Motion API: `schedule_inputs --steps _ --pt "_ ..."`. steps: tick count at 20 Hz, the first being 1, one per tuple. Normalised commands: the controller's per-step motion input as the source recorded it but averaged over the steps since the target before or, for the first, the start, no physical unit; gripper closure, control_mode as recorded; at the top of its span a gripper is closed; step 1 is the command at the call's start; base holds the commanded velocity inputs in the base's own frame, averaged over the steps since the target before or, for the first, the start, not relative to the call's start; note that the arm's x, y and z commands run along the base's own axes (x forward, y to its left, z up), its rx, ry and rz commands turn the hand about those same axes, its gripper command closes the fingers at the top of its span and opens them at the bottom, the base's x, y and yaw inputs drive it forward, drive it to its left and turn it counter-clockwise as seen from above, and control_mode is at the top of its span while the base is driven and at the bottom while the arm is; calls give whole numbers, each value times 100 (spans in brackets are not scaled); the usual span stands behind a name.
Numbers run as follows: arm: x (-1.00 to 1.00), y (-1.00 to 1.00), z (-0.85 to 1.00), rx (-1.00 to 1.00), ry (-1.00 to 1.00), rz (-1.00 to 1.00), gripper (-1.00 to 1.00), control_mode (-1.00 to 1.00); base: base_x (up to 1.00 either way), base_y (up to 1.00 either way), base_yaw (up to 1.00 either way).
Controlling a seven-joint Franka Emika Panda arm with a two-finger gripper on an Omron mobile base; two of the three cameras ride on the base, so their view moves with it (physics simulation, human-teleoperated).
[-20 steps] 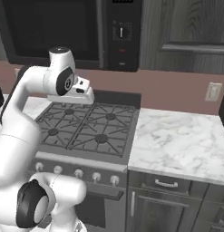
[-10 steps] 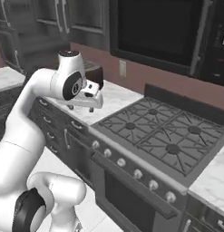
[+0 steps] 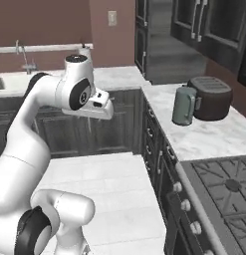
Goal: Navigate to the stand mixer.
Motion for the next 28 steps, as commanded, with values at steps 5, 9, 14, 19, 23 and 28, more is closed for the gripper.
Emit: schedule_inputs --steps 5,9,14,19,23,28 --pt "0 0 0 0 0 0 -100 100 -14 0 96" --pt "0 0 0 0 0 0 -100 100 -1 0 89" --pt "0 0 0 0 0 0 -100 100 0 -3 88" --pt "0 0 0 0 0 0 -100 100 16 -3 71" --pt "0 0 0 0 0 0 -100 100 93 -4 11" --pt "0 0 0 0 0 0 -100 100 100 5 -8"
